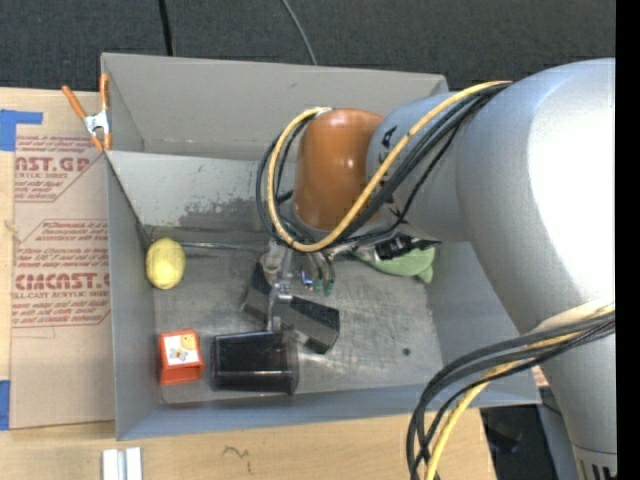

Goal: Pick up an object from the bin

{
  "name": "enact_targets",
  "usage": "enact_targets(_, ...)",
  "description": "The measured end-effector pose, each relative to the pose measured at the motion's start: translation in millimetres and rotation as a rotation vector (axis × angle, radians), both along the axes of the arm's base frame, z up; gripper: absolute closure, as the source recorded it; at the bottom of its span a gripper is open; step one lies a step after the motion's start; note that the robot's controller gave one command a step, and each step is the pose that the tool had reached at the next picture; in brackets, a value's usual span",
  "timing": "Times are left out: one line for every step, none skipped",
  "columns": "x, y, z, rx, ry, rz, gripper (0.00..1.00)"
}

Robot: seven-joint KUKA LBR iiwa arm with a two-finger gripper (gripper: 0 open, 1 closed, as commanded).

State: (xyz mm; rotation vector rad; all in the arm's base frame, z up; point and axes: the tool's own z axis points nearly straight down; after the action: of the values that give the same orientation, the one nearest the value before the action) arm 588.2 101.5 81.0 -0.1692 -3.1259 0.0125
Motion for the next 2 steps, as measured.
enact_targets(2.9,2.6,2.1,0.009,-0.019,-0.001,1.0)
enact_targets(2.9,2.6,2.1,0.009,-0.019,-0.001,1.0)
